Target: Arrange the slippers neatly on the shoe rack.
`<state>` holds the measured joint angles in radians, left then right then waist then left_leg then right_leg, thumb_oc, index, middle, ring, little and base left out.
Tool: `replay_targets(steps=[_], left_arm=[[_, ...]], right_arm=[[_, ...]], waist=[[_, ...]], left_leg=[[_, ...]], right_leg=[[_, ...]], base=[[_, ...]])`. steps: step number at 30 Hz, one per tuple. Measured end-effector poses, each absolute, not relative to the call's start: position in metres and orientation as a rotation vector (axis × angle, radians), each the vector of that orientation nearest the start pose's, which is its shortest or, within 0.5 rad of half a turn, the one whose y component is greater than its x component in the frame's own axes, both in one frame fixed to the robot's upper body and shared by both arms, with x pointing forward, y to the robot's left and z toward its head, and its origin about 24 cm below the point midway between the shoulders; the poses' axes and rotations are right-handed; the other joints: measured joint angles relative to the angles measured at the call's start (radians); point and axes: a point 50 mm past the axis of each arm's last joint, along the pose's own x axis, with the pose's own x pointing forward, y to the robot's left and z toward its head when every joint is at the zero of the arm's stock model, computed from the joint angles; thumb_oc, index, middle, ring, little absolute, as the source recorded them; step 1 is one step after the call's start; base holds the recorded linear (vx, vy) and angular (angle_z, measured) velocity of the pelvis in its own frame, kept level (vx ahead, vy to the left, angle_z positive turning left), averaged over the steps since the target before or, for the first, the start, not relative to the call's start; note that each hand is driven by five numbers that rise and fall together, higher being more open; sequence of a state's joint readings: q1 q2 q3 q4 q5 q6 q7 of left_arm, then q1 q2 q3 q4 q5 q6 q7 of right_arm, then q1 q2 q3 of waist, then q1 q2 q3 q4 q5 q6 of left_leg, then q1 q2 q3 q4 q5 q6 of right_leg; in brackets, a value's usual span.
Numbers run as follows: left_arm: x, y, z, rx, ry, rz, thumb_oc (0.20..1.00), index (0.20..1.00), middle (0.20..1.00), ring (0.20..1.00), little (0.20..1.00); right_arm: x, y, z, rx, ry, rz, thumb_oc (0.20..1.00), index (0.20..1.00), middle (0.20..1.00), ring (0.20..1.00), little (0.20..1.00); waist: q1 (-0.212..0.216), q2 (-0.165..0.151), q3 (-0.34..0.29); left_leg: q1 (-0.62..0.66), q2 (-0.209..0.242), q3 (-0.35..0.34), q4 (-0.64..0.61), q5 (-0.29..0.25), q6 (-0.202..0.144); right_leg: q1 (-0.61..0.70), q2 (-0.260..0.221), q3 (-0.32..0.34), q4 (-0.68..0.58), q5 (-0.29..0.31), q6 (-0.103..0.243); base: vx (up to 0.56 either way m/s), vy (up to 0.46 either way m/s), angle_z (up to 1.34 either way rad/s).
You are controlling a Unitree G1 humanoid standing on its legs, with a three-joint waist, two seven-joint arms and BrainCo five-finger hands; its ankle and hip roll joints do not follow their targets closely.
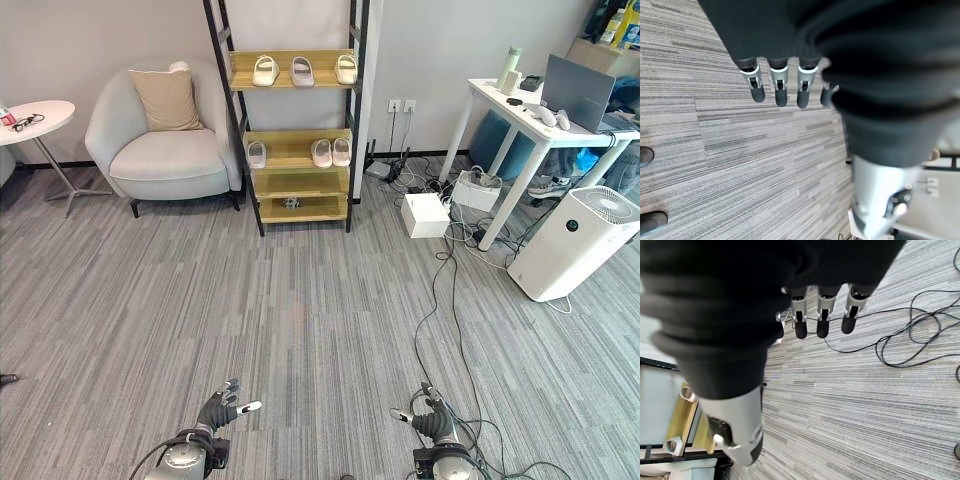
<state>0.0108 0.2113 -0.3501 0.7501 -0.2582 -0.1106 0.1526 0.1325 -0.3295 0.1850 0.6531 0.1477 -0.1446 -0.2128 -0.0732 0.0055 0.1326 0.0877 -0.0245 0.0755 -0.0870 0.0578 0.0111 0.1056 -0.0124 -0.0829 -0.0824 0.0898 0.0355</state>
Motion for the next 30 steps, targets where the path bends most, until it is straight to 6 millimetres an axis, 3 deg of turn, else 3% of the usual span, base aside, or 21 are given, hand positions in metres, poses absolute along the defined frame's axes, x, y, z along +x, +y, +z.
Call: replay_targets(steps=[4, 8, 14, 16, 19, 20, 22, 23, 24, 26, 27, 28, 29, 30], left_arm=[[0.181, 0.177, -0.110, 0.149, 0.681, 0.008, 1.000, 1.000, 1.000, 1.000, 1.000], [0.189, 0.181, -0.103, 0.132, 0.641, 0.033, 1.000, 1.000, 1.000, 1.000, 1.000], [0.196, 0.183, -0.098, 0.138, 0.618, 0.034, 1.000, 1.000, 1.000, 1.000, 1.000], [0.196, 0.184, -0.098, 0.140, 0.619, 0.038, 1.000, 1.000, 1.000, 1.000, 1.000], [0.197, 0.185, -0.098, 0.141, 0.619, 0.043, 1.000, 1.000, 1.000, 1.000, 1.000], [0.198, 0.185, -0.098, 0.140, 0.619, 0.043, 1.000, 1.000, 1.000, 1.000, 1.000], [0.202, 0.183, -0.096, 0.139, 0.606, 0.036, 1.000, 1.000, 1.000, 1.000, 1.000], [0.204, 0.182, -0.094, 0.142, 0.600, 0.031, 1.000, 1.000, 1.000, 1.000, 1.000], [0.207, 0.180, -0.093, 0.139, 0.592, 0.025, 1.000, 1.000, 1.000, 1.000, 1.000], [0.207, 0.173, -0.092, 0.127, 0.581, 0.005, 1.000, 1.000, 1.000, 1.000, 1.000], [0.206, 0.172, -0.093, 0.120, 0.584, 0.001, 1.000, 1.000, 1.000, 1.000, 1.000], [0.210, 0.169, -0.089, 0.117, 0.564, -0.010, 1.000, 1.000, 1.000, 1.000, 1.000], [0.213, 0.166, -0.086, 0.113, 0.544, -0.023, 1.000, 1.000, 1.000, 1.000, 1.000], [0.213, 0.162, -0.083, 0.102, 0.527, -0.035, 1.000, 1.000, 1.000, 1.000, 1.000]], right_arm=[[0.164, -0.238, -0.094, -0.297, 0.615, -0.182, 1.000, 1.000, 1.000, 1.000, 1.000], [0.166, -0.241, -0.091, -0.313, 0.611, -0.182, 1.000, 1.000, 1.000, 1.000, 1.000], [0.174, -0.242, -0.087, -0.308, 0.587, -0.191, 1.000, 1.000, 1.000, 1.000, 1.000], [0.175, -0.241, -0.087, -0.305, 0.585, -0.189, 1.000, 1.000, 1.000, 1.000, 1.000], [0.179, -0.242, -0.085, -0.299, 0.573, -0.199, 1.000, 1.000, 1.000, 1.000, 1.000], [0.179, -0.243, -0.084, -0.294, 0.572, -0.208, 1.000, 1.000, 1.000, 1.000, 1.000], [0.176, -0.245, -0.085, -0.293, 0.581, -0.218, 1.000, 1.000, 1.000, 1.000, 1.000], [0.173, -0.245, -0.087, -0.293, 0.590, -0.218, 1.000, 1.000, 1.000, 1.000, 1.000], [0.168, -0.247, -0.089, -0.294, 0.604, -0.226, 1.000, 1.000, 1.000, 1.000, 1.000], [0.156, -0.253, -0.093, -0.297, 0.636, -0.238, 1.000, 1.000, 1.000, 1.000, 1.000], [0.157, -0.258, -0.090, -0.300, 0.624, -0.251, 1.000, 1.000, 1.000, 1.000, 1.000], [0.157, -0.261, -0.089, -0.287, 0.623, -0.264, 1.000, 1.000, 1.000, 1.000, 1.000], [0.155, -0.264, -0.088, -0.292, 0.624, -0.264, 1.000, 1.000, 1.000, 1.000, 1.000], [0.155, -0.267, -0.086, -0.304, 0.620, -0.255, 1.000, 1.000, 1.000, 1.000, 1.000]], waist=[[0.000, 0.006, 0.027], [-0.003, 0.018, 0.071], [-0.020, 0.004, 0.138], [-0.020, -0.005, 0.145], [-0.026, -0.025, 0.154], [-0.027, -0.026, 0.152], [-0.045, -0.044, 0.153], [-0.056, -0.050, 0.151], [-0.070, -0.046, 0.152], [-0.084, -0.003, 0.127], [-0.079, -0.002, 0.107], [-0.084, -0.016, 0.105], [-0.086, -0.025, 0.101], [-0.066, -0.030, 0.097]], left_leg=[[-0.027, -0.001, 0.016, 0.000, -0.001, 0.004], [-0.053, -0.008, 0.018, 0.000, 0.006, 0.024], [-0.016, -0.033, 0.010, 0.001, -0.009, 0.064], [-0.015, -0.033, 0.008, 0.007, -0.019, 0.077], [-0.011, -0.024, 0.012, 0.010, -0.031, 0.083], [-0.011, -0.022, 0.007, 0.008, -0.037, 0.078], [0.007, -0.014, -0.018, 0.011, -0.064, 0.047], [0.022, -0.012, -0.045, 0.008, -0.075, 0.030], [0.043, 0.007, -0.069, 0.000, -0.089, 0.019], [0.119, 0.088, -0.092, 0.013, -0.126, -0.012], [0.113, 0.106, -0.074, 0.109, -0.115, -0.044], [0.032, 0.097, -0.057, 0.269, -0.125, -0.097], [-0.019, 0.089, -0.056, 0.373, -0.135, -0.129], [-0.068, 0.073, -0.065, 0.481, -0.142, -0.153]], right_leg=[[-0.044, -0.003, 0.016, 0.020, -0.003, 0.008], [-0.122, -0.011, 0.026, 0.121, -0.037, 0.010], [-0.320, -0.051, 0.072, 0.548, -0.191, 0.045], [-0.385, -0.051, 0.087, 0.542, -0.203, 0.052], [-0.438, -0.054, 0.058, 0.368, -0.172, 0.091], [-0.437, -0.054, 0.042, 0.306, -0.154, 0.110], [-0.417, -0.070, -0.034, 0.216, -0.113, 0.108], [-0.386, -0.078, -0.041, 0.180, -0.104, 0.122], [-0.364, -0.066, -0.056, 0.182, -0.055, 0.116], [-0.275, 0.026, -0.054, 0.164, -0.049, 0.098], [-0.230, 0.050, -0.058, 0.154, -0.075, 0.050], [-0.200, 0.040, -0.059, 0.123, -0.082, 0.035], [-0.194, 0.031, -0.056, 0.112, -0.067, 0.030], [-0.190, 0.024, -0.059, 0.116, -0.031, -0.007]], base=[[0.02, 0.140, -0.14], [0.07, 0.150, -0.03], [0.14, 0.054, 0.05], [0.21, -0.041, 0.00], [0.28, -0.081, -0.03], [0.32, -0.116, 0.13], [0.32, -0.130, 0.37], [0.31, -0.143, 0.59], [0.33, -0.149, 0.73], [0.37, -0.200, 0.52], [0.37, -0.243, 0.26], [0.34, -0.235, 0.15], [0.19, -0.127, -0.01], [0.19, -0.112, -0.19]])
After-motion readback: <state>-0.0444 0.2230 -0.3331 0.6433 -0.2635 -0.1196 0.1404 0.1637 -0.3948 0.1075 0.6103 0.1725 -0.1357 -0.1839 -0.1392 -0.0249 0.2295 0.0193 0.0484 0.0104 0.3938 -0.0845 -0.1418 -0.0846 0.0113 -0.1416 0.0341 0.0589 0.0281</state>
